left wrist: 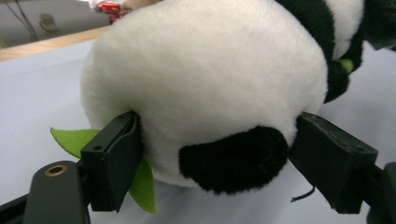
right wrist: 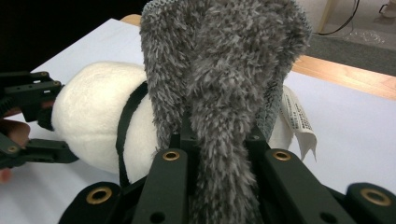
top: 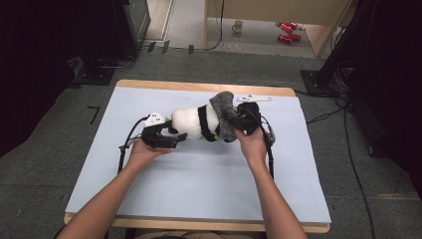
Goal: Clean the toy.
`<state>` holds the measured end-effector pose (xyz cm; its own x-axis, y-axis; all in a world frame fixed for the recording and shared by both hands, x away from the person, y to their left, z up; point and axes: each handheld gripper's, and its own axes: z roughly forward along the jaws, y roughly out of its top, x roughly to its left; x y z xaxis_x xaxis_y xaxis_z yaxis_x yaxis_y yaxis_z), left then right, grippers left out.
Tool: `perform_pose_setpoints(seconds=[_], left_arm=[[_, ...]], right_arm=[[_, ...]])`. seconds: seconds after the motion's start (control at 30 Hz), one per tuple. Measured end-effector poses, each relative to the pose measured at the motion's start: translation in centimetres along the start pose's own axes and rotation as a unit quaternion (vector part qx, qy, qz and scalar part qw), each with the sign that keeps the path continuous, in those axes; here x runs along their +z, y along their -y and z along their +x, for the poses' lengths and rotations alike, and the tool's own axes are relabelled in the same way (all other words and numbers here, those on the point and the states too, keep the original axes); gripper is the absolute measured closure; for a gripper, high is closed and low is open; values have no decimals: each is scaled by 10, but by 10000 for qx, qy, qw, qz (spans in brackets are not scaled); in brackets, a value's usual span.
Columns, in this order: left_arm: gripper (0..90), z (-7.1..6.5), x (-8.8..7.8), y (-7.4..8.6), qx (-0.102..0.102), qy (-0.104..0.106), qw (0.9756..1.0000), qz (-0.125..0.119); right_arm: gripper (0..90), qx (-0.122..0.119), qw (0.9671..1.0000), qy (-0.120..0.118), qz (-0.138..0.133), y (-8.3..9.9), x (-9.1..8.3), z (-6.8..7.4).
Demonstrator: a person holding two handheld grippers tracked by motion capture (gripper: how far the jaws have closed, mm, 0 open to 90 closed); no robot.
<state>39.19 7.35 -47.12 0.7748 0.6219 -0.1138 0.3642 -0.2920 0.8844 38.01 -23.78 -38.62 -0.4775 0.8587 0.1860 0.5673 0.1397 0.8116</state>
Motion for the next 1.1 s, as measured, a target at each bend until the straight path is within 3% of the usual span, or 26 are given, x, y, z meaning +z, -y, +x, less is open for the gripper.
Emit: perform_pose_setpoints(seconds=[0.1,0.13,0.17,0.2,0.23,0.37,0.43,0.47,0.53,0.57,0.8,0.93,1.07,1.1], left_arm=[[428,1,1,1,-18,-4,10000,-31],[428,1,1,1,-125,-35,9999,13],[532,1,-1,0,-192,-85,9997,97],[532,-1,-1,-1,-174,-145,9997,127],[601,-5,-2,-4,-170,-208,9994,201],[695,-6,-5,-6,-265,-77,9994,210],[712,-7,-11,-9,-404,175,9989,180],[720,-7,-11,-9,-404,175,9989,180],[730,-10,-21,-17,-445,426,9980,168],[731,-10,-21,-17,-445,426,9980,168],[733,-24,-43,-25,-808,1040,9907,330],[727,-33,-48,-27,-911,1035,9898,347],[721,-39,-40,-22,-984,966,9888,569],[720,-39,-37,-21,-1107,960,9876,561]], right_arm=[[779,46,10000,20,-6,-1,-2,1],[779,46,10000,20,-6,-1,-2,1],[779,126,9999,-74,-70,-1,-4,2],[779,126,9999,-74,-70,-1,-4,2],[779,130,9999,-78,-67,-2,-5,4],[779,150,9998,-102,-68,-2,-9,5],[778,200,9995,-167,-169,-4,-18,6],[778,200,9995,-167,-169,-4,-18,6],[777,186,9993,-212,-244,-7,-31,9],[777,186,9993,-212,-244,-7,-31,9],[776,78,9993,-270,-262,-7,-63,19],[776,65,9993,-262,-272,-6,-74,21],[776,71,9991,-235,-342,-6,-81,22],[776,50,9989,-279,-386,-8,-83,24]])
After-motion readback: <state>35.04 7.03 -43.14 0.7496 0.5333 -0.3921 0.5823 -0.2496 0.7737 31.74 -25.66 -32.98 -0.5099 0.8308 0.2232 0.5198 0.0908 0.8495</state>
